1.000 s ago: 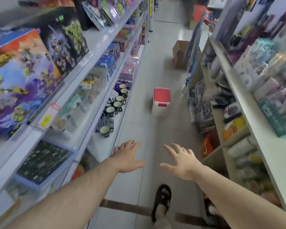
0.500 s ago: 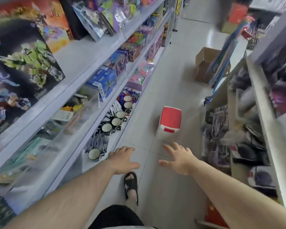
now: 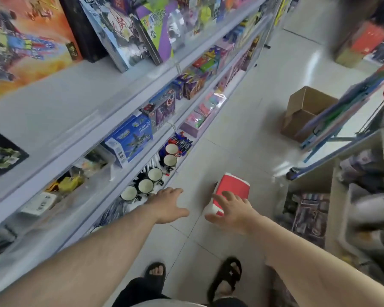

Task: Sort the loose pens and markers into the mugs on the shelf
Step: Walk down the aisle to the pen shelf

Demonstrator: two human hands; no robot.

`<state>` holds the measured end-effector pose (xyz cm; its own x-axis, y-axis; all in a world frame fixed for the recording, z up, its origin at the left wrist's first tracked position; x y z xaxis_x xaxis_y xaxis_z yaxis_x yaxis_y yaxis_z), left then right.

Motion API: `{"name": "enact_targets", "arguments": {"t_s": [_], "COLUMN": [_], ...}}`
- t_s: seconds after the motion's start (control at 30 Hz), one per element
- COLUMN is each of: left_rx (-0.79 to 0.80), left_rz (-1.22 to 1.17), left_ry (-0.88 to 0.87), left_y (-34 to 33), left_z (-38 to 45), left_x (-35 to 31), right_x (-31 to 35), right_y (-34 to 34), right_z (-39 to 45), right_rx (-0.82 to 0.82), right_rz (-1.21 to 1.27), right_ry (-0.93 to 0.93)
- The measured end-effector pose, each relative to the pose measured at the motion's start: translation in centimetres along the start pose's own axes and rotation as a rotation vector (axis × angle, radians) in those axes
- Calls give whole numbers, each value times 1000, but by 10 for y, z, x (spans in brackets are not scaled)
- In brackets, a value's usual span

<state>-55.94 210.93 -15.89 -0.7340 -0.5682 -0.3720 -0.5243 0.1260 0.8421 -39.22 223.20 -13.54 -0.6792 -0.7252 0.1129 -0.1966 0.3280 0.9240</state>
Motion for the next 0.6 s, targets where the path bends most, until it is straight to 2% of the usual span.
{"name": "enact_targets", "arguments": {"t_s": [0.3, 0.43, 0.6], "left_rx": [-108, -135, -178], "left_rz": [-152, -233, -250], "left_ry": [286, 384, 454], "left_y": [16, 19, 26], "left_z": [103, 123, 143], "left_x": [-45, -62, -47], "right_x": [-73, -102, -95], "right_y": [50, 65, 80], "right_z": [139, 178, 228], "right_rx": [44, 88, 118], "right_rz": [-63, -122, -203], "right_ry": [323, 403, 484]}}
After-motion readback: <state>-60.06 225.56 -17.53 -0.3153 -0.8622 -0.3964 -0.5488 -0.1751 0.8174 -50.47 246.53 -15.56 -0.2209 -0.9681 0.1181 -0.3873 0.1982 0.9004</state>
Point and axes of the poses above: each hand's wrist, its own z-axis towards the middle knuckle, its own y-axis out of the back of the hand, x = y × z, the point moved 4 cm from there along z, towards the middle knuckle, and after that the axes turned 15 degrees about -x, right-handed, at the moved point
